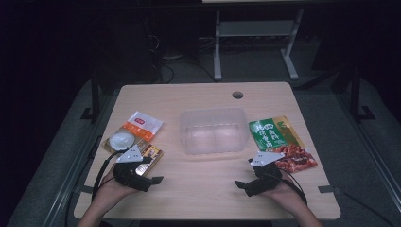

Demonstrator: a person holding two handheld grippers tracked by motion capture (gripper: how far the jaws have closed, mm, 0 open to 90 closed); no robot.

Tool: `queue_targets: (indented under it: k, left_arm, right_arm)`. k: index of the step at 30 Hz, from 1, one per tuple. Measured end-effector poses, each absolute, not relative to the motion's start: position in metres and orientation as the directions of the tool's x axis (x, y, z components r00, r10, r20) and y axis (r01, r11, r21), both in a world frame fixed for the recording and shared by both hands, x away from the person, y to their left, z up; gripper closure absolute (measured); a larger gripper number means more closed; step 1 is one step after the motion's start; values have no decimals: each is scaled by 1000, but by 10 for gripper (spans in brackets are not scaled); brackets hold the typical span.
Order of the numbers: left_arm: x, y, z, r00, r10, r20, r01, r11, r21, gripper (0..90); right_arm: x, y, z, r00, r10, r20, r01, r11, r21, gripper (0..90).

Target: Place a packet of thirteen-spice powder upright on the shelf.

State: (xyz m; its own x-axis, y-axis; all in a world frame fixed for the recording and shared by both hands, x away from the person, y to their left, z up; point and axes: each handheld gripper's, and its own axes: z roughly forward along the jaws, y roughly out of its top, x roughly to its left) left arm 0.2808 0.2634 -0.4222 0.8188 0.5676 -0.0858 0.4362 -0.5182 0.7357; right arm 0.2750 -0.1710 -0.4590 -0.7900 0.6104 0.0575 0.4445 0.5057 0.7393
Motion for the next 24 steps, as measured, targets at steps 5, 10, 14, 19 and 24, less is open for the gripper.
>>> queue_targets:
  k: [5,10,14,19,24]
  left_arm:
    - [281,269,-422,791,607,-76,452,-497,740,130]
    - [279,279,-422,760,648,-46,465,-493,735,134]
    - [278,286,-422,742,670,-27,471,-493,732,133]
    - [278,296,-425,710,704,-5,487,-487,725,133]
    - [284,302,-434,692,722,17,502,-498,707,133]
  right_arm:
    - [275,-171,-459,-789,612,64,449,502,739,41]
    - [274,-170,-458,-790,611,59,446,506,738,43]
    - [273,-169,-458,-792,607,57,444,510,737,44]
    - [273,-169,-458,-793,606,59,443,508,739,46]
    - [274,-169,-458,-793,607,61,446,508,737,47]
